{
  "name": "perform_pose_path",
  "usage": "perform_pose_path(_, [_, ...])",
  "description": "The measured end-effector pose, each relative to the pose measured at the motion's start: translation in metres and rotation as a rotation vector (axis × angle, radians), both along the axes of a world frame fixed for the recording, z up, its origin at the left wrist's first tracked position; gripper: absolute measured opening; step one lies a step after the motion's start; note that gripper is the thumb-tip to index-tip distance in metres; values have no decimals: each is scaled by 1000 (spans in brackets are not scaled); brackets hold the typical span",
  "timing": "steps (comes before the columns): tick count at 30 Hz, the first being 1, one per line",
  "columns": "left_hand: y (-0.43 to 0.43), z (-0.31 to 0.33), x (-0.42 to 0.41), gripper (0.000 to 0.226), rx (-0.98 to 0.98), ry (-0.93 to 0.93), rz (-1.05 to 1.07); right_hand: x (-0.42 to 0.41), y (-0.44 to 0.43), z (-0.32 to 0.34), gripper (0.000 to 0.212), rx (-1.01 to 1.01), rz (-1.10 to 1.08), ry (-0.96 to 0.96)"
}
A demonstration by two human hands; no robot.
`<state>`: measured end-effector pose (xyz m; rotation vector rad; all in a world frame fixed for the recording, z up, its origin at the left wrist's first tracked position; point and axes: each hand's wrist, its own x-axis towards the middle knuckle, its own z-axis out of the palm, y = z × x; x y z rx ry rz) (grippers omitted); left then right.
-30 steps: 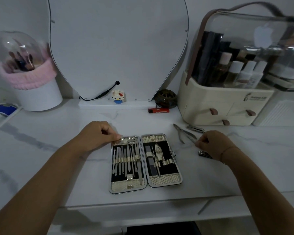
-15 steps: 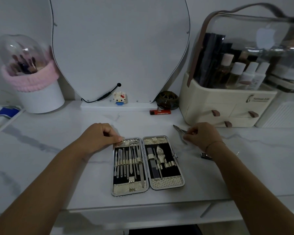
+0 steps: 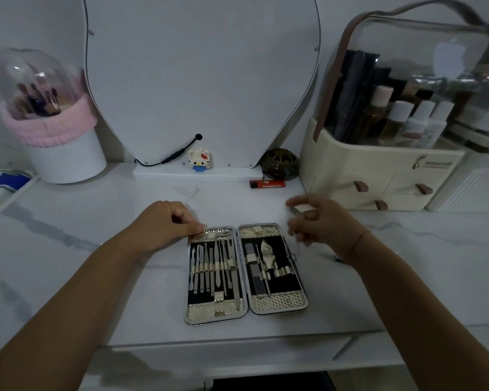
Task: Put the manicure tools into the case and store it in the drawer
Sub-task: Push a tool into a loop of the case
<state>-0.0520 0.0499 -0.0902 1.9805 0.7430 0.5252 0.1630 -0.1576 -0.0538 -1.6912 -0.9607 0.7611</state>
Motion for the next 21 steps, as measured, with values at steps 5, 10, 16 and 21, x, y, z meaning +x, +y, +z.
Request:
perform_pose_path(5, [0,-2,0,19,20,14,8,-10,5,-16,20,-33,40,-120])
perform_pose_path(10, [2,-3,0,19,12,7,5,-10,8,-21,20,-28,16,-235])
perform_pose_path(16, [1,-3,1,18,-8,-2,13,-11,11,-26,17,-7,-40,-223])
perform_pose_path(21, [1,-2,0,19,-2,8,9,-13,10,-25,9,-34,-32,-325])
